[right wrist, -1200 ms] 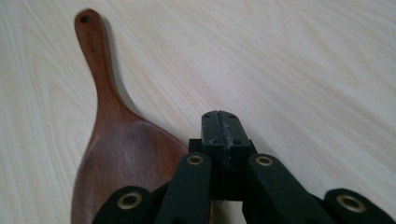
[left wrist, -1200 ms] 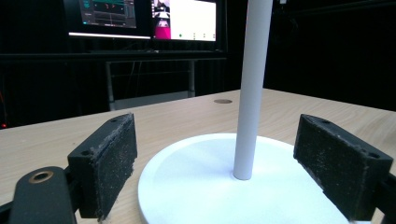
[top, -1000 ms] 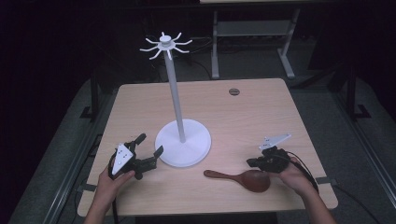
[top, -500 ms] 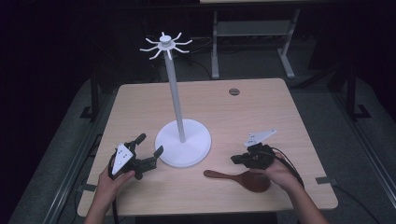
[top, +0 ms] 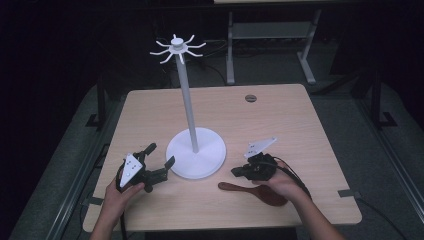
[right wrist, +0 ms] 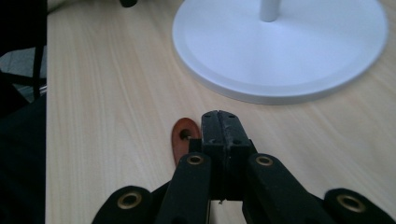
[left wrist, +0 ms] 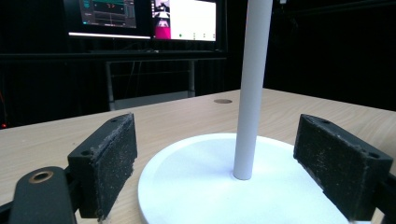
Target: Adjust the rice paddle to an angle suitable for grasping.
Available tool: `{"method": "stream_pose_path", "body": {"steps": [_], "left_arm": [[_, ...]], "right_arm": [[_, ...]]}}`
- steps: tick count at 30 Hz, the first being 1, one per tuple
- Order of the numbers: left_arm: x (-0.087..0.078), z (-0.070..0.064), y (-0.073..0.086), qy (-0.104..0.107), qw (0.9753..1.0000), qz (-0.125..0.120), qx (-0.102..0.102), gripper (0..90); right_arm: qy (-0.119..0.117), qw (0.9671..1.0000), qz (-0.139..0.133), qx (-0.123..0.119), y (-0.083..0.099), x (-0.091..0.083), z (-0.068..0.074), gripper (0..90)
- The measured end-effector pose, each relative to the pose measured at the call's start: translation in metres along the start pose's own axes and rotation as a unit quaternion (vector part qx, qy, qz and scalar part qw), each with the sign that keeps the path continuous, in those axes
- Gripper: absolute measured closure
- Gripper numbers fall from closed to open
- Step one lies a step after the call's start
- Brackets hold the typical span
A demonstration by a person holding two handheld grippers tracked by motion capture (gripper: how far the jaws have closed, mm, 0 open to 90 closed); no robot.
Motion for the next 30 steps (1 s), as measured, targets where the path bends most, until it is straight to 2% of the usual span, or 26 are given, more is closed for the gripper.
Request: {"method": "stream_pose_path", "body": {"steps": [3, 5, 6, 7, 16, 18, 26, 29, 30], "left_arm": [[0.000, 0.000, 0.000, 0.000, 1.0000, 0.000, 0.000, 12.8], [0.000, 0.000, 0.000, 0.000, 1.0000, 0.001, 0.001, 12.9], [0.000, 0.000, 0.000, 0.000, 1.0000, 0.001, 0.001, 12.9], [0.000, 0.000, 0.000, 0.001, 1.0000, 0.000, 0.001, 12.9], [0.000, 0.000, 0.000, 0.001, 1.0000, 0.000, 0.000, 12.9], [0.000, 0.000, 0.000, 0.001, 1.0000, 0.000, 0.000, 12.9], [0.000, 0.000, 0.000, 0.001, 1.0000, 0.000, 0.000, 12.9], [0.000, 0.000, 0.000, 0.001, 1.0000, 0.000, 0.000, 12.9], [0.000, 0.000, 0.000, 0.002, 1.0000, 0.000, 0.000, 12.9]], "right_arm": [[-0.014, 0.9999, 0.008, -0.002, -0.001, 0.010, 0.008, 89.9], [-0.018, 0.9996, 0.017, -0.009, -0.001, 0.016, 0.014, 89.9], [-0.018, 0.9994, 0.023, -0.021, -0.001, 0.019, 0.014, 89.9], [-0.023, 0.9992, 0.026, -0.020, -0.001, 0.021, 0.017, 89.9], [-0.029, 0.9965, 0.058, -0.054, -0.001, 0.045, 0.026, 89.9], [-0.031, 0.9960, 0.058, -0.060, 0.000, 0.048, 0.027, 89.9], [-0.030, 0.9965, 0.059, -0.053, 0.001, 0.048, 0.026, 89.9], [-0.020, 0.9961, 0.063, -0.059, 0.002, 0.049, 0.023, 89.9], [-0.016, 0.9964, 0.067, -0.050, 0.003, 0.048, 0.024, 89.9]]}}
Point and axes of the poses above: each handheld gripper's, and its own axes: x roughly forward along the jaws, y roughly out of its underside, z roughly to its left, the point moved 3 cm from there along x, roughly forward along the jaws, and after that the axes turned 1 degree about y, right-handed, at the moved point
